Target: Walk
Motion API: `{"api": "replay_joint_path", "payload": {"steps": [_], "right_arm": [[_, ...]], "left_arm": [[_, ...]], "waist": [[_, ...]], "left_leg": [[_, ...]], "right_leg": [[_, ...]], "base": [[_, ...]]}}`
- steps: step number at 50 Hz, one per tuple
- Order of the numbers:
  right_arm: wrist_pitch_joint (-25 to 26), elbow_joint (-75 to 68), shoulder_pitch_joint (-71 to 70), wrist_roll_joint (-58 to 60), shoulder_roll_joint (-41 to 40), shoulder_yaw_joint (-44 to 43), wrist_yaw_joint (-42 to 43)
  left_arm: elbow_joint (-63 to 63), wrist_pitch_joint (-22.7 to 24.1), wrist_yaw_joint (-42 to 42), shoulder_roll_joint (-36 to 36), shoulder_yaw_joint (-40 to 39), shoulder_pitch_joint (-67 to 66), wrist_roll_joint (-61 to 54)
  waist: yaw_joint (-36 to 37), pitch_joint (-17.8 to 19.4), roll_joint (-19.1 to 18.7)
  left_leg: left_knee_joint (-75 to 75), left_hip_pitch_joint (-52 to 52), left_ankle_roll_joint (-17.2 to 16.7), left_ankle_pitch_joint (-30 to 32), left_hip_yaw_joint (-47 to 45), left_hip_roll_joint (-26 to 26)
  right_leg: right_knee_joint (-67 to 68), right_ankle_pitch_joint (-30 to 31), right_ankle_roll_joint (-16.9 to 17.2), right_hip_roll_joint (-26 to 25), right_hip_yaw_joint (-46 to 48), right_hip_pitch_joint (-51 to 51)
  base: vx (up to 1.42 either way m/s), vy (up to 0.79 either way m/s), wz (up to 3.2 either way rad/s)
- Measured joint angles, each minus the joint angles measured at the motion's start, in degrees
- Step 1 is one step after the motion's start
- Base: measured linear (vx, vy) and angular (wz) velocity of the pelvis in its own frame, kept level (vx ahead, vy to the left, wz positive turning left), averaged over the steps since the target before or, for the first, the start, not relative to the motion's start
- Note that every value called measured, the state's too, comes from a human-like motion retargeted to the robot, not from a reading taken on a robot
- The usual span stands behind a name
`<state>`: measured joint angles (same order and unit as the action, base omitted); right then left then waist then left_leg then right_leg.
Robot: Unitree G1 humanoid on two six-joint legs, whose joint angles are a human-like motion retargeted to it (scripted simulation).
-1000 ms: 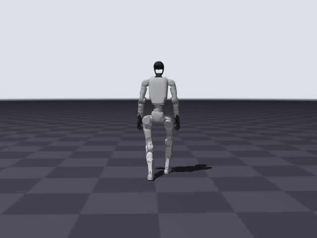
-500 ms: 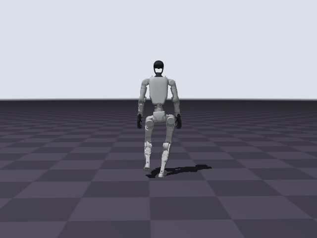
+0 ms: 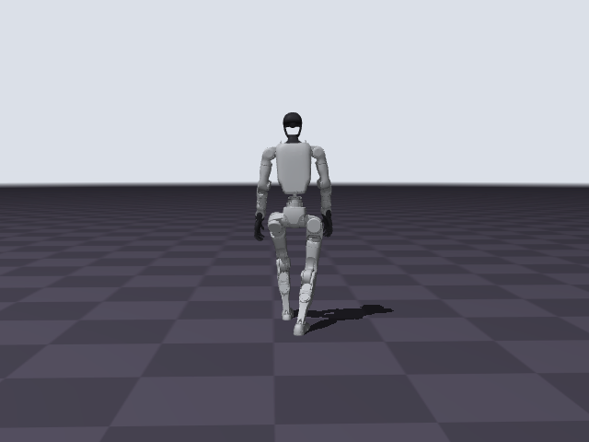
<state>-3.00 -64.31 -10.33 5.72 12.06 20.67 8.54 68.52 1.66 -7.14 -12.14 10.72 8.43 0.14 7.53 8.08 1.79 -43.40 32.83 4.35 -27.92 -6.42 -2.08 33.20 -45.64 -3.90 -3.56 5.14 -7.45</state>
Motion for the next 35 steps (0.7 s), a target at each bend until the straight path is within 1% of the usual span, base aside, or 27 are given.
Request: {"api": "replay_joint_path", "payload": {"steps": [2,4,5,6,7,8,10,12,13,14,15,16,18,20,22,23,25,27,30,35], "right_arm": [[0.21,-0.61,0.66,0.23,-0.14,0.03,0.10],[0.42,-1.24,0.88,0.37,-0.15,-0.10,0.05],[0.51,-1.45,1.24,0.38,-0.10,-0.12,0.09],[0.60,-1.59,1.45,0.34,-0.02,-0.17,0.05],[0.71,-1.71,1.52,0.26,0.06,-0.27,-0.07],[0.83,-1.79,1.32,0.10,0.14,-0.47,-0.37],[0.98,-1.78,1.16,-0.26,0.23,-0.77,-0.66],[0.94,-1.61,1.27,-0.77,0.27,-1.17,-0.60],[0.94,-1.45,0.69,-1.15,0.49,-1.47,-0.72],[0.86,-1.30,0.59,-1.44,0.55,-1.72,-0.58],[0.75,-1.15,0.72,-1.69,0.53,-1.93,-0.31],[0.62,-0.96,0.07,-2.13,0.77,-2.30,-0.13],[0.35,-0.59,-0.11,-2.70,0.91,-2.79,0.44],[0.08,-0.08,-0.97,-3.47,1.29,-3.23,1.06],[-0.18,0.38,-0.76,-3.92,1.33,-3.57,1.69],[-0.25,0.57,-0.99,-4.20,1.42,-3.73,1.95],[-0.39,0.84,-0.56,-4.44,1.29,-4.02,2.41],[-0.37,0.85,-0.65,-4.63,1.22,-4.32,2.92],[-0.33,0.37,-0.05,-4.93,0.75,-4.80,3.47],[-0.06,-1.17,1.19,-4.88,-0.17,-5.54,3.81]], "left_arm": [[0.23,-0.06,-0.17,0.28,-0.20,-0.28,-0.70],[0.60,-0.11,-0.15,0.31,-0.38,-0.05,-1.68],[0.64,-0.12,-0.21,0.55,-0.46,-0.22,-1.97],[0.67,-0.13,-0.18,0.70,-0.52,-0.24,-2.22],[0.76,-0.15,-0.08,0.75,-0.58,-0.10,-2.47],[0.93,-0.19,0.15,0.64,-0.65,0.32,-2.70],[0.98,-0.23,0.40,0.66,-0.70,0.75,-2.72],[0.72,-0.19,0.40,0.85,-0.44,0.81,-2.33],[0.61,-0.29,0.48,0.70,-0.48,1.51,-2.02],[0.47,-0.30,0.40,0.69,-0.28,1.73,-1.73],[0.32,-0.28,0.24,0.76,0.03,1.72,-1.44],[0.30,-0.42,0.13,0.52,0.06,2.69,-1.01],[0.12,-0.52,-0.29,0.46,0.54,3.42,-0.36],[0.19,-0.78,-0.66,0.14,0.58,5.26,0.17],[0.06,-0.81,-1.05,0.10,0.99,6.10,0.53],[0.12,-0.86,-1.18,0.01,0.93,6.99,0.69],[-0.06,-0.78,-1.57,0.00,1.28,7.78,1.01],[-0.07,-0.65,-1.76,-0.11,1.13,9.29,1.27],[-0.47,-0.39,-2.16,-0.14,1.20,10.52,1.56],[-1.04,0.16,-2.15,-0.32,1.10,11.20,2.28]], "waist": [[-0.03,0.04,1.18],[0.17,-0.23,3.76],[-0.01,-0.27,4.61],[-0.16,-0.47,5.58],[-0.30,-0.74,6.96],[-0.44,-1.11,9.16],[-1.05,-1.43,11.81],[-2.10,-1.39,13.03],[-2.54,-1.51,13.62],[-3.12,-1.46,14.10],[-3.77,-1.32,14.52],[-4.21,-1.24,14.22],[-5.44,-0.89,14.40],[-6.52,-0.57,12.99],[-7.82,-0.08,12.63],[-8.23,0.11,11.65],[-9.36,0.70,11.26],[-9.81,1.12,9.10],[-10.31,1.73,7.17],[-9.58,1.00,3.55]], "left_leg": [[-3.50,0.02,1.13,-0.01,-0.66,-1.01],[-3.03,-1.57,2.87,-0.59,-2.33,-3.54],[-4.65,-1.52,3.67,-1.60,-2.73,-4.50],[-5.13,-1.91,4.40,-2.35,-3.25,-5.61],[-4.26,-2.76,5.18,-2.54,-3.97,-7.19],[-0.68,-4.52,6.08,-1.63,-5.06,-9.69],[2.67,-6.88,7.46,-1.18,-6.18,-12.84],[2.08,-8.10,8.39,-2.37,-6.50,-14.48],[5.07,-9.92,8.85,-1.82,-6.37,-15.69],[5.45,-10.88,9.15,-2.16,-6.38,-16.55],[4.54,-11.39,9.36,-2.94,-6.44,-17.22],[7.15,-13.47,9.49,-2.67,-5.78,-17.56],[7.69,-15.65,9.65,-3.51,-5.31,-18.54],[11.14,-19.32,9.51,-3.89,-3.78,-18.14],[11.02,-21.25,9.26,-5.23,-3.06,-18.33],[12.51,-22.92,9.08,-5.59,-2.35,-17.70],[12.13,-24.62,8.76,-7.02,-1.52,-17.65],[14.21,-27.36,8.47,-8.06,-0.23,-15.79],[14.28,-29.90,8.23,-10.13,1.06,-13.79],[14.30,-31.82,7.88,-13.15,2.29,-9.54]], "right_leg": [[5.25,-0.66,1.04,1.88,0.13,0.34],[11.34,-0.33,2.84,5.45,-0.26,1.57],[14.79,0.12,3.82,6.86,-0.17,2.02],[18.14,1.85,5.06,8.44,-0.25,2.80],[21.71,4.43,6.49,10.71,-0.34,3.92],[25.70,8.72,8.33,14.36,-0.46,5.72],[33.71,17.61,10.32,20.28,-0.13,8.95],[40.89,22.09,10.46,23.95,-0.09,11.69],[44.10,23.76,10.16,25.87,-0.68,14.20],[47.03,24.00,9.50,27.76,-0.72,15.87],[49.83,23.54,8.67,29.64,-0.49,17.12],[51.39,22.68,7.65,30.48,-0.64,19.35],[54.17,19.40,5.78,33.09,-0.37,22.55],[54.22,16.41,4.22,32.98,0.25,26.17],[52.96,12.90,3.35,33.72,1.14,29.02],[51.31,11.67,2.86,32.89,1.90,30.54],[48.15,9.31,2.71,32.91,2.91,33.24],[42.54,8.70,2.65,29.82,4.62,35.39],[33.79,9.03,3.76,26.01,6.16,37.95],[15.69,12.75,6.59,17.52,8.05,40.59]], "base": [[0.42,0.07,-0.14],[0.42,0.08,-0.08],[0.39,0.08,0.04],[0.38,0.09,0.05],[0.38,0.11,-0.01],[0.37,0.11,-0.02],[0.33,0.11,0.03],[0.32,0.09,0.10],[0.33,0.09,0.07],[0.33,0.08,0.10],[0.34,0.07,0.06],[0.35,0.07,0.02],[0.35,0.05,0.06],[0.37,0.03,0.05],[0.38,0.01,0.11],[0.39,0.00,0.08],[0.38,-0.02,0.12],[0.41,-0.02,0.01],[0.39,-0.03,0.04],[0.38,-0.05,-0.06]]}}
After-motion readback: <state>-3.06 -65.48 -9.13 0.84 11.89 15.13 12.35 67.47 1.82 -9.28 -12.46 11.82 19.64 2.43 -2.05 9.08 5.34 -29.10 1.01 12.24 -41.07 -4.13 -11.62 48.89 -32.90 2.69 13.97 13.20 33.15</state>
